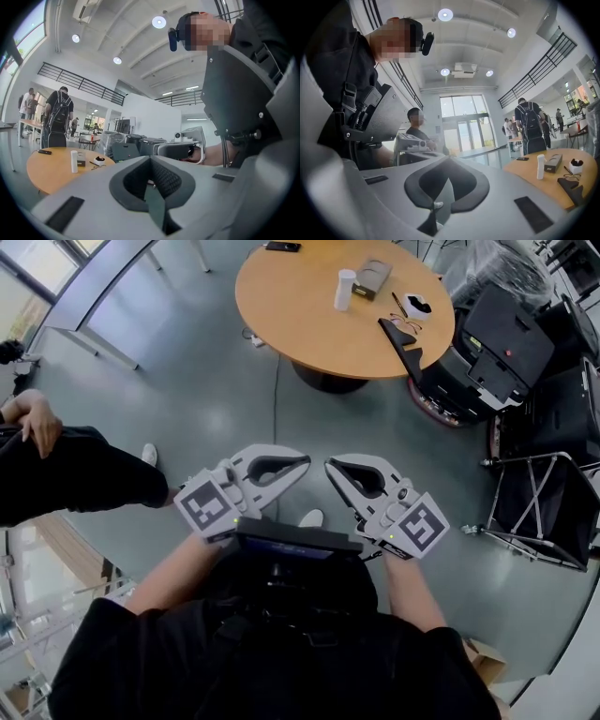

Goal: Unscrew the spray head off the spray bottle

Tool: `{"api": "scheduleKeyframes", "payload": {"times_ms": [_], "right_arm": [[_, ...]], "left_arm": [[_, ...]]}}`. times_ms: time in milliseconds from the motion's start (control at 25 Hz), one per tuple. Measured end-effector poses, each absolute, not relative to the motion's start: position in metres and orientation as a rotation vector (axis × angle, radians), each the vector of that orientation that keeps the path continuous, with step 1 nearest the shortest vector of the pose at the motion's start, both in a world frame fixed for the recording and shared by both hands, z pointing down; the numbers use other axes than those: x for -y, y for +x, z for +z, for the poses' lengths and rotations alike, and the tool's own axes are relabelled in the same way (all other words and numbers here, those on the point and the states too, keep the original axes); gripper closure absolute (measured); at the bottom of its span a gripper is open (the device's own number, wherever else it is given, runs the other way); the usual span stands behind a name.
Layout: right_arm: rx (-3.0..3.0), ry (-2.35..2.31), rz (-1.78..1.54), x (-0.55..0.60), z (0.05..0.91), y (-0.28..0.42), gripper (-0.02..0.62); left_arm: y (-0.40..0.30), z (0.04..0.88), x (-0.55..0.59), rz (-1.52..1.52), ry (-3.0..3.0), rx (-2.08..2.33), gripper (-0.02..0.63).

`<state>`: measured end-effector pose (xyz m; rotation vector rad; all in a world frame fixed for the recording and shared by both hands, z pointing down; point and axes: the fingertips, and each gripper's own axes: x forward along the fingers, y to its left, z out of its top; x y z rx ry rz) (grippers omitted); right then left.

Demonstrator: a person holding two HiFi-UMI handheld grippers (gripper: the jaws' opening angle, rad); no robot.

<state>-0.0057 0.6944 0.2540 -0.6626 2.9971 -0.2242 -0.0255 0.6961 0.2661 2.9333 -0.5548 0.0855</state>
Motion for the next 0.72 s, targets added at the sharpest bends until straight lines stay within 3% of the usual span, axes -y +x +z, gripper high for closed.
{"api": "scheduleKeyframes", "payload": {"times_ms": [360,720], "right_arm": [[-2.980,-0.671,-0.249,-0.615,0.267,-0.040,0.597],[-2.976,-0.794,-0.224,-0.508,0.255,-0.132,0.596]], "left_arm": [[-0.056,0.281,-0.615,0.085,2.930,0.550,0.583],[-0.148,0.272,-0.503,0.066,2.988,0.451,0.583]]}}
